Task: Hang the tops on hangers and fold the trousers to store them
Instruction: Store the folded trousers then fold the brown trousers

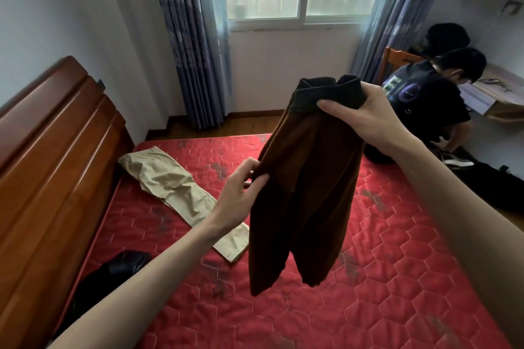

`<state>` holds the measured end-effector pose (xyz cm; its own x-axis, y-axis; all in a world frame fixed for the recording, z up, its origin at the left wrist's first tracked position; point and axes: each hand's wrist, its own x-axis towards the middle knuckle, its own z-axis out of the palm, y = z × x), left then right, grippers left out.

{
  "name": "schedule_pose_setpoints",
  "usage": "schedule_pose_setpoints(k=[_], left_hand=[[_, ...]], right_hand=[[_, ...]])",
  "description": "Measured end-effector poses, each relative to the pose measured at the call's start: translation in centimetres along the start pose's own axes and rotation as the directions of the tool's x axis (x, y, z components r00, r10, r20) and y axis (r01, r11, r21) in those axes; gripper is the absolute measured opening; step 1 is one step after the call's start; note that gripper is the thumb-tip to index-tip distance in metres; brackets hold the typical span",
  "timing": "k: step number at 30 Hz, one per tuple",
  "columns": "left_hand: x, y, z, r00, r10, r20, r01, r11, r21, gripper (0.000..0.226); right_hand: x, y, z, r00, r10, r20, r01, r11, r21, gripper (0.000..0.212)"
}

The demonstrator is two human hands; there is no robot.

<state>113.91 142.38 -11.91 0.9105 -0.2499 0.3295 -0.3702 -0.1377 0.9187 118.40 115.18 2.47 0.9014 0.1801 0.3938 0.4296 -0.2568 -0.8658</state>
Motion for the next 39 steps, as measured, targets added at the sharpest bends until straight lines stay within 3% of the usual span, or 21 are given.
schedule_pose_setpoints(k=[7,10,12,16,22,27,29,31,35,37,39], left_hand=[[-0.3,-0.3,-0.4,0.992,0.105,-0.067,-0.087,0.971,0.222,0.007],[-1.7,-1.9,-0.7,0.986,0.168,0.012,-0.163,0.932,0.324,0.057],[-3.1,-3.8,-0.9,0.992,0.087,0.092,-0.117,0.915,0.386,0.071],[-4.7,-7.5,-0.8,0.989,-0.132,0.072,0.087,0.894,0.44,0.015],[-4.8,-7.8,-0.8,0.941,-0.339,0.003,0.329,0.916,0.228,0.027],[-7.0,-8.5,-1.5,0.975,-0.206,-0.082,0.221,0.941,0.258,0.038],[-8.0,-8.8,-1.5,0.991,-0.131,-0.019,0.129,0.926,0.356,0.043],[-8.3,-9.1,-1.3,0.99,-0.126,0.069,0.088,0.913,0.398,0.027],[-7.9,-11.4,-2.6,0.944,-0.319,0.084,0.266,0.888,0.375,0.018],[-8.2,-12.6,-3.7,0.881,-0.453,0.14,0.368,0.839,0.401,0.02],[-8.9,-13.0,-4.0,0.852,-0.481,0.207,0.379,0.839,0.39,0.028]], right_hand=[[-0.4,0.4,0.8,0.999,0.0,-0.038,0.001,1.0,0.006,0.02],[-0.5,0.7,1.2,0.998,0.013,-0.055,-0.01,0.998,0.055,0.021],[-0.4,0.8,1.1,0.995,0.012,-0.101,0.0,0.993,0.117,0.017],[0.0,0.7,0.7,0.994,0.024,-0.108,-0.006,0.985,0.171,0.02],[0.2,1.0,0.7,0.996,0.034,-0.085,-0.019,0.986,0.165,0.019],[0.1,1.6,-0.9,0.986,0.068,-0.153,-0.042,0.984,0.171,0.03],[0.1,1.8,-1.0,0.984,0.075,-0.159,-0.046,0.983,0.179,0.031],[0.0,2.0,-0.6,0.985,0.077,-0.151,-0.049,0.982,0.18,0.029],[-0.4,2.1,0.5,0.988,0.077,-0.135,-0.047,0.976,0.214,0.022],[-0.4,1.8,0.7,0.986,0.075,-0.147,-0.041,0.974,0.224,0.02],[-0.1,1.4,0.5,0.985,0.068,-0.156,-0.034,0.977,0.212,0.018]])
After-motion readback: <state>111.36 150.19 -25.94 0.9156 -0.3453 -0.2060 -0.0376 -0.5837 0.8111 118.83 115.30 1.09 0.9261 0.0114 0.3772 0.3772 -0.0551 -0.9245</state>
